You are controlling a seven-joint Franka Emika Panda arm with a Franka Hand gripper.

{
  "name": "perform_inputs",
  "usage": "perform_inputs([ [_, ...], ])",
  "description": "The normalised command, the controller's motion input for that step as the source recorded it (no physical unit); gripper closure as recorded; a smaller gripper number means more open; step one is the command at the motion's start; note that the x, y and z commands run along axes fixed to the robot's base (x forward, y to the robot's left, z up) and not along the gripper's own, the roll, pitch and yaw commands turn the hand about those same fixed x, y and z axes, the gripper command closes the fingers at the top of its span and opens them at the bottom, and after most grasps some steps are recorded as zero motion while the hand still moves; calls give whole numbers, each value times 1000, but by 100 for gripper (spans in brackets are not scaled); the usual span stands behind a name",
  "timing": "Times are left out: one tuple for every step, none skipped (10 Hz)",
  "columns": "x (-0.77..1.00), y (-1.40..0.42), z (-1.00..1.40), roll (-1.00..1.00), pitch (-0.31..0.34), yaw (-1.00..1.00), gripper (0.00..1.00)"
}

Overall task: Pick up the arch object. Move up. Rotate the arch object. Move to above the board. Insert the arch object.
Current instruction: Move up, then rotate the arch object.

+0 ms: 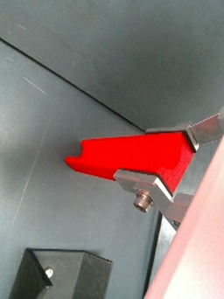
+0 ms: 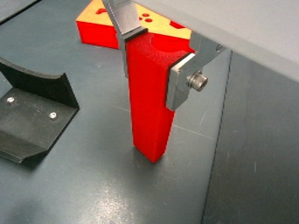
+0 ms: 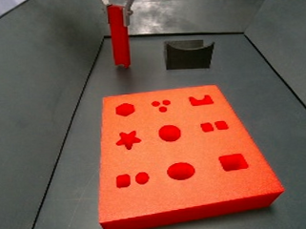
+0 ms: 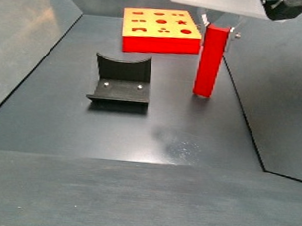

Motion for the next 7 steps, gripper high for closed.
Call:
perform_inputs([
  [0, 0, 833, 0, 0, 0, 100],
  [-13, 5, 832, -1, 2, 6, 100],
  [-40, 5, 742, 3, 7, 5, 100],
  [-28, 11, 571, 13, 16, 3, 100],
  [-18, 12, 420, 22, 30, -1, 100],
  [-8, 15, 262, 31, 46, -3, 100],
  [443, 85, 954, 0, 0, 0, 100],
])
